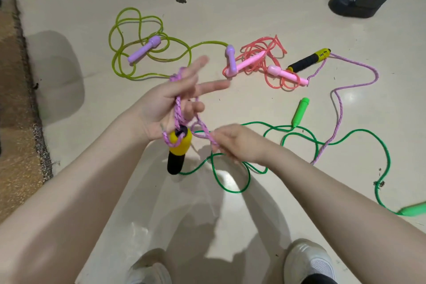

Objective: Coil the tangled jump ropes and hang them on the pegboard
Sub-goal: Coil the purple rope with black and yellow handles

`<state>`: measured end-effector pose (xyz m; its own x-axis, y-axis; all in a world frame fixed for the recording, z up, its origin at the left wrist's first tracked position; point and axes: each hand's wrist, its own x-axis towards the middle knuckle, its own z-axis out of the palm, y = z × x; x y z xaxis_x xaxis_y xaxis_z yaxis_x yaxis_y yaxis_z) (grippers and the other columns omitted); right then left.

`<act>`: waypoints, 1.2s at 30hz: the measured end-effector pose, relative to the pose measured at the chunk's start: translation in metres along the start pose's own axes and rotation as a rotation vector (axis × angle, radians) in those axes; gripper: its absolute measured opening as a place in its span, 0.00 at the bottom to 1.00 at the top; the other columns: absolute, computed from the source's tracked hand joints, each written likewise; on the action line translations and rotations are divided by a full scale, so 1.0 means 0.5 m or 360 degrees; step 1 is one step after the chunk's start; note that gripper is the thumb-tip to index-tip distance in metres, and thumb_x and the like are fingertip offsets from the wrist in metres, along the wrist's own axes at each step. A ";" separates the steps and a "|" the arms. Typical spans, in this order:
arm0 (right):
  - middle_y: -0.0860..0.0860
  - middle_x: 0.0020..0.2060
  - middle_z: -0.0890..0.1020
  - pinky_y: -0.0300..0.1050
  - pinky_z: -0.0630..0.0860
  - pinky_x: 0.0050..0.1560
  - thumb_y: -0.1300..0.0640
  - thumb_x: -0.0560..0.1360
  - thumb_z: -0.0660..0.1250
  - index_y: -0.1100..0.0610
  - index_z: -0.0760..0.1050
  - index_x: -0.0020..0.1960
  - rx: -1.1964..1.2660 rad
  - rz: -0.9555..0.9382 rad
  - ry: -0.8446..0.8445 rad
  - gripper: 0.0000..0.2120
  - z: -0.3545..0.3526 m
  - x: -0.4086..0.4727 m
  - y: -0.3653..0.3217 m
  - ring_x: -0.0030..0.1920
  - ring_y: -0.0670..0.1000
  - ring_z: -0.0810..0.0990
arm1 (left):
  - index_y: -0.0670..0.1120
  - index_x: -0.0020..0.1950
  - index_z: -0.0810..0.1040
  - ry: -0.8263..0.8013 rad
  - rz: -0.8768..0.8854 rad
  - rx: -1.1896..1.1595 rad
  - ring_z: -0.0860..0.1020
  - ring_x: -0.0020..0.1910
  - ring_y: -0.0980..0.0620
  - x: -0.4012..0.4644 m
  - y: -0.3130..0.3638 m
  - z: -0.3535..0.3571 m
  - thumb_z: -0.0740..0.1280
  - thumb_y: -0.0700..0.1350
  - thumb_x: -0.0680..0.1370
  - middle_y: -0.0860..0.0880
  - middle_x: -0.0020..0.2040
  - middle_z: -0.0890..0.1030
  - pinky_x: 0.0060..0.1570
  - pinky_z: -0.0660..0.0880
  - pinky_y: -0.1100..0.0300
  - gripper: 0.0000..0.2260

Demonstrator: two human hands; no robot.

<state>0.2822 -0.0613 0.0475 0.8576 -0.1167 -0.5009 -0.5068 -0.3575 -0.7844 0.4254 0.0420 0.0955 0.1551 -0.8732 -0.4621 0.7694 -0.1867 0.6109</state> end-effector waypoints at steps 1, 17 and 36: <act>0.49 0.27 0.69 0.38 0.64 0.28 0.54 0.81 0.56 0.56 0.74 0.39 -0.0335 0.0022 -0.0193 0.15 0.001 -0.007 -0.003 0.24 0.49 0.68 | 0.54 0.72 0.63 0.0342 0.0062 0.0022 0.74 0.19 0.57 0.006 -0.002 -0.012 0.60 0.42 0.77 0.42 0.49 0.83 0.18 0.71 0.69 0.23; 0.48 0.25 0.71 0.35 0.64 0.27 0.57 0.78 0.63 0.56 0.72 0.35 0.0481 -0.0068 0.0635 0.12 -0.104 -0.032 0.022 0.25 0.44 0.67 | 0.49 0.68 0.72 -0.1050 -0.0491 0.0273 0.66 0.15 0.60 0.019 -0.058 0.046 0.61 0.69 0.70 0.38 0.51 0.83 0.17 0.56 0.70 0.34; 0.43 0.29 0.80 0.28 0.71 0.39 0.67 0.70 0.68 0.62 0.77 0.40 0.0606 -0.0271 -0.0192 0.02 -0.115 -0.037 -0.006 0.34 0.38 0.77 | 0.56 0.72 0.63 0.0261 -0.0365 0.1182 0.77 0.26 0.50 0.046 -0.085 -0.007 0.46 0.64 0.78 0.52 0.43 0.84 0.35 0.74 0.59 0.26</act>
<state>0.2731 -0.1114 0.0803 0.9269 0.0318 -0.3740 -0.3744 0.0077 -0.9272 0.3984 0.0315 0.0564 0.1763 -0.7100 -0.6817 0.1875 -0.6557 0.7314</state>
